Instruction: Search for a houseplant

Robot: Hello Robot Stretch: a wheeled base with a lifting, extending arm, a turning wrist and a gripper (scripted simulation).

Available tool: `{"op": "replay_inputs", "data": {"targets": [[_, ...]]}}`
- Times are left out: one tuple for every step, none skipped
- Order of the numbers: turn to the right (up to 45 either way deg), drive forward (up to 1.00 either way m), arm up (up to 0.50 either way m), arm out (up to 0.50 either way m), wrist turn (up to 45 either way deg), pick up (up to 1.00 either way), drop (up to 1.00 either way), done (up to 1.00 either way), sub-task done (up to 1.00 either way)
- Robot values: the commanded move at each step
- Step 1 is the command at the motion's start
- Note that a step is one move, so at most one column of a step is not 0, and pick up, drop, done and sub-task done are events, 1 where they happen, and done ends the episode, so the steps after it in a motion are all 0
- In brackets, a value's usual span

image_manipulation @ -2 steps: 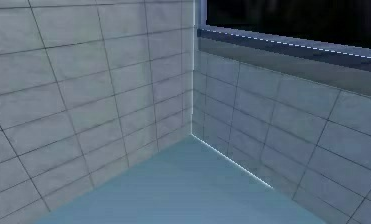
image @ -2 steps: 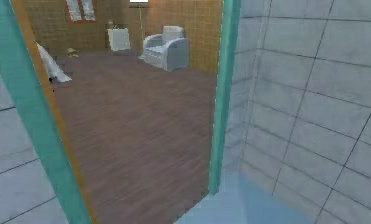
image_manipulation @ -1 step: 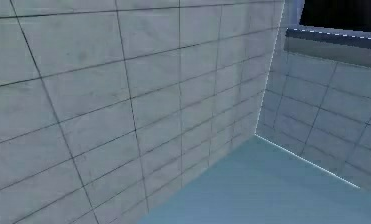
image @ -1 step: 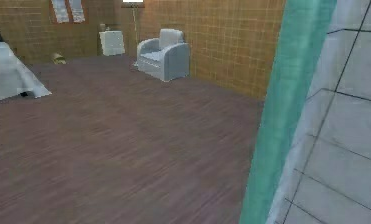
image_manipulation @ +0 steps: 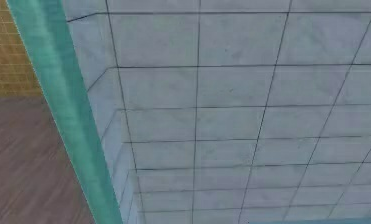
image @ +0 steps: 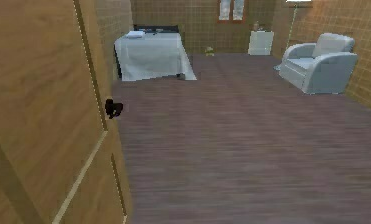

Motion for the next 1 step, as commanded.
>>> {"op": "replay_inputs", "data": {"targets": [[0.0, 1.00, 0.00, 0.00, 0.0, 0.00, 0.00, 0.00, 0.00]]}}
